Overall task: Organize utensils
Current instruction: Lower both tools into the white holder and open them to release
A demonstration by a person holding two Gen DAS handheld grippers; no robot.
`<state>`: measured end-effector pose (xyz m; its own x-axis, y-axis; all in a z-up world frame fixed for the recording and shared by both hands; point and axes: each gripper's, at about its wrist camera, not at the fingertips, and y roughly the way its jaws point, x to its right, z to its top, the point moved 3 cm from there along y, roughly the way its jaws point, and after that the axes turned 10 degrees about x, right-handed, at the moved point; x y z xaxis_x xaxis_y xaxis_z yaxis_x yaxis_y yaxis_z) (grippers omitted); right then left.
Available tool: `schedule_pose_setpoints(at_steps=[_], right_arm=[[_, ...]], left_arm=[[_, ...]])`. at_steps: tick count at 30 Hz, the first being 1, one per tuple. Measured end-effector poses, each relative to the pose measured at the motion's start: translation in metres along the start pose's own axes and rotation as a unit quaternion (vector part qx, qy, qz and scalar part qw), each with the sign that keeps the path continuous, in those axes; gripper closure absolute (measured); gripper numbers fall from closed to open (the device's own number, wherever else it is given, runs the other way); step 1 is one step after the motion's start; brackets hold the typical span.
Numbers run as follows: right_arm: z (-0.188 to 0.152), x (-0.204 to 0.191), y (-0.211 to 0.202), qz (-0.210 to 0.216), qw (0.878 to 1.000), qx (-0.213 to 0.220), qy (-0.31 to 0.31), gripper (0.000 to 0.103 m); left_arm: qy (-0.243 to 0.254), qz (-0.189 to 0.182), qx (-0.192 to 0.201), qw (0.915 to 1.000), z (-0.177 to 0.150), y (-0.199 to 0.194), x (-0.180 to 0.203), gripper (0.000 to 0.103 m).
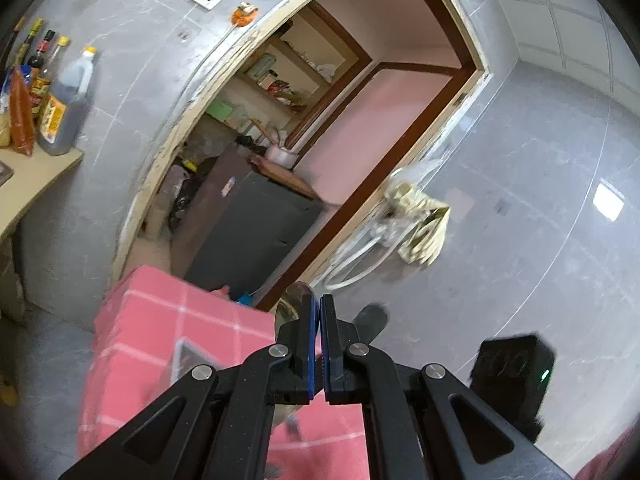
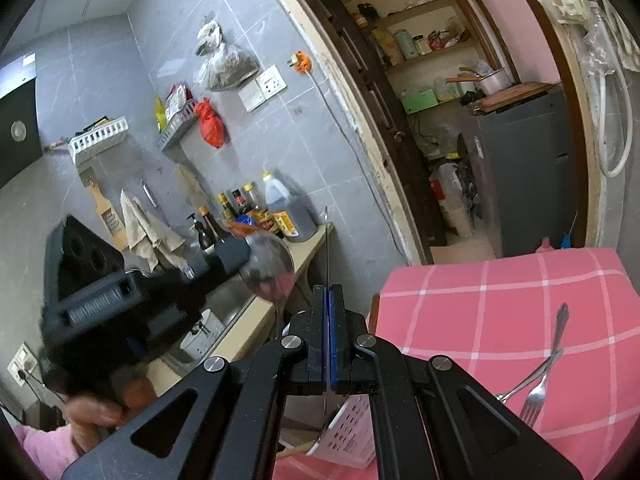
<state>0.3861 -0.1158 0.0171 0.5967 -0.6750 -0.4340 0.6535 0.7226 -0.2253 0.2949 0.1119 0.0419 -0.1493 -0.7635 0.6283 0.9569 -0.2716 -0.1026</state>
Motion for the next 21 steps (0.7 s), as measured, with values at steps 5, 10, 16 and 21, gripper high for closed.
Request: schedule_pose_setpoints(at_steps=[5, 10, 16, 21], right_arm=[[-0.018, 0.001, 0.009, 0.002, 1.0, -0.019, -0.007, 0.102], [-0.031, -0.001, 0.012, 0.003, 0.999, -0.038, -0.017, 0.102], [-0.037, -0.005, 0.009, 0.003, 0.998, -0.054, -0.021, 0.1], [-0.034, -0.004, -0.004, -0.002, 0.999, -0.047, -0.021, 0.081]], left_arm=[[0.009, 0.026, -0.012, 0.9995, -0.017, -0.007, -0.016, 0.099], [0.012, 0.046, -0.026, 0.9985, -0.024, -0.019, -0.023, 0.099], [0.011, 0.056, -0.043, 0.9975, -0.027, -0.033, -0.027, 0.098], [0.029, 0.07, -0.039, 0.9964, -0.024, -0.042, -0.018, 0.071]])
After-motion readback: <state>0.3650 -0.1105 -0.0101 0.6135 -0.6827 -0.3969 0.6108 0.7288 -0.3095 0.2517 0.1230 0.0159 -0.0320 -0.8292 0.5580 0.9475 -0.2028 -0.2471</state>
